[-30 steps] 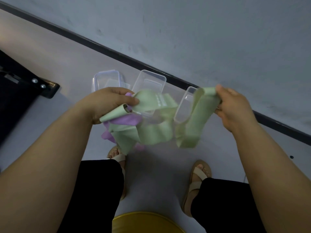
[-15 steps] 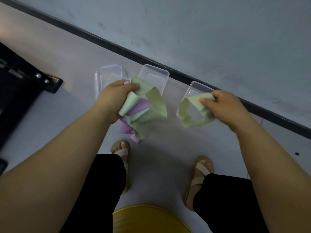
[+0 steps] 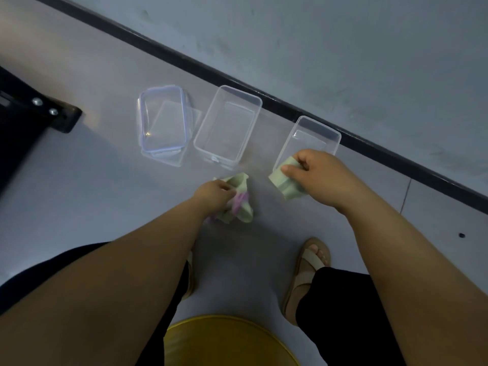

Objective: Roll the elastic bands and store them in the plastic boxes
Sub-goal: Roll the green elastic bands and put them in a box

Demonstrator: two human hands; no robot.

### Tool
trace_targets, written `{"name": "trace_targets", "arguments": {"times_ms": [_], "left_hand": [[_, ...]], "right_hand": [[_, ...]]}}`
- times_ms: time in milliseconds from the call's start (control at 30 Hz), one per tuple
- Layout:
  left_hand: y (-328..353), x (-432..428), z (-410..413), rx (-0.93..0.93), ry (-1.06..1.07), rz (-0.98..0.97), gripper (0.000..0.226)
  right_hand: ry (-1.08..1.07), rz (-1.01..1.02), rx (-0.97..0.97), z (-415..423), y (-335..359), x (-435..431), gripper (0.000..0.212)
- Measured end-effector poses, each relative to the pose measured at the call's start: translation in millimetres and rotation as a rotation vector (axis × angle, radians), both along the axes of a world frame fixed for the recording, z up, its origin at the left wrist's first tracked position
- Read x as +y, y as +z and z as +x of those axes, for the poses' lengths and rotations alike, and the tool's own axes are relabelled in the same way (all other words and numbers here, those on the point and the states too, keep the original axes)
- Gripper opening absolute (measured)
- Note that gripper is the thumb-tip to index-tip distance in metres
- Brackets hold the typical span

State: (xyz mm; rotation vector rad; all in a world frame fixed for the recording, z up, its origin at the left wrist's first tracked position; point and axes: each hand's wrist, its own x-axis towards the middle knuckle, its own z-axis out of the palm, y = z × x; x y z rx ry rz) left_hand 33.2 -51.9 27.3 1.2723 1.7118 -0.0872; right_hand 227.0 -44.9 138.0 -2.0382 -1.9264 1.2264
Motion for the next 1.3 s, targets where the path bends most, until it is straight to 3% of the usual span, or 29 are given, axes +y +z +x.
{"name": "trace_targets", "arguments": {"times_ms": [100,167,267,400,533,733,900,1067,1300], "left_hand": [[5,6,7,0.037,-0.088,-0.051,0.032],[21,14,14,-0.023,-0.021,0.017,0.034],[59,24,26,-0.260,0.122,0.145,0.037],[127,11,25,-0.531,0.114,0.263,0.033],[171,-21,6,-0.744,0.109,0.203,0.036],[226,-63,0,-0.876,-0.043,0.215,0.045],[258,-92,15,-1.005,0.029,0.155,0.043],[256,-133,25,-0.899,-0.039,0.123,0.044],[245,-180,2,-1.123,0.127,0.014,0.034]], "right_hand": [[0.022,0.019,0.008,1,1,2,0.024],[0.041,0.011,0.043,-1,4,2,0.022],[0.030,0.003,0.158,-6,17,-1,0.021],[-0.112,-0.010,0.430,-7,50,-16,0.011],[-0.164,-0.033,0.662,-3,89,-42,0.015],[-0.153,0.023,0.839,-8,158,-90,0.020],[-0.242,0.039,1.127,-8,219,-129,0.017],[-0.292,0.047,1.300,-4,261,-159,0.012],[-0.488,0.069,1.440,17,271,-171,0.010]]}}
